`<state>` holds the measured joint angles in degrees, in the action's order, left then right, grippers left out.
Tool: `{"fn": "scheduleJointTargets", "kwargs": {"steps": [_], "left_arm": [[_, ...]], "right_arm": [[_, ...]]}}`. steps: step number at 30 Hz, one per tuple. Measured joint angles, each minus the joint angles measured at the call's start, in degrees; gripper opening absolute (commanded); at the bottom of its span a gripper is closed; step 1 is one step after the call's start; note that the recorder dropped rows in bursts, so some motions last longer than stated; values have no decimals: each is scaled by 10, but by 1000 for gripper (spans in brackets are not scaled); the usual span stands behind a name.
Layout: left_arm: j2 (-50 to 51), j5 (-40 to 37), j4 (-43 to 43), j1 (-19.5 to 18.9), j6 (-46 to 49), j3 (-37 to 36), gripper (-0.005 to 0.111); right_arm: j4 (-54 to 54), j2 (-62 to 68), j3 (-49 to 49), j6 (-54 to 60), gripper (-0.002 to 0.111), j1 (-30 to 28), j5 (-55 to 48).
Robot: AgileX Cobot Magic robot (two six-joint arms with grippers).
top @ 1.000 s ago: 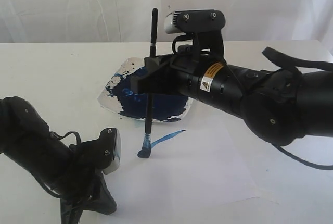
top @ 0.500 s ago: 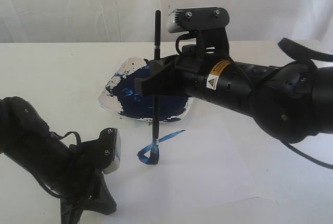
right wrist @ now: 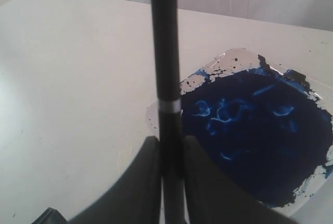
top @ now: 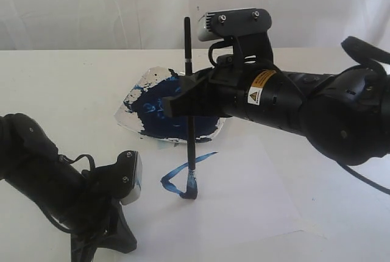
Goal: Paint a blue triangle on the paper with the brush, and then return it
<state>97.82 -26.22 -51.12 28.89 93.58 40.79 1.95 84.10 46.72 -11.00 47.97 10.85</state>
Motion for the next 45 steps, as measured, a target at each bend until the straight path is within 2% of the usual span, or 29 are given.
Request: {"fn": "scheduleJointTargets", "kwargs": {"steps": [20,26,34,39,45], "left_arm": [[0,-1,1,0,0,0,0],[0,-2,1,0,0,0,0],[0,-3,1,0,0,0,0],[0,-3,1,0,0,0,0],[0,-3,1,0,0,0,0]], "right_arm": [[-2,-40,0,50,0,0,-73],[-2,-70,0,52,0,-33,-109],[0,-83,0,56,0,-37,-112],[0,-83,0,56,0,-37,-81],[0,-79,0,56,0,-37,17]]}}
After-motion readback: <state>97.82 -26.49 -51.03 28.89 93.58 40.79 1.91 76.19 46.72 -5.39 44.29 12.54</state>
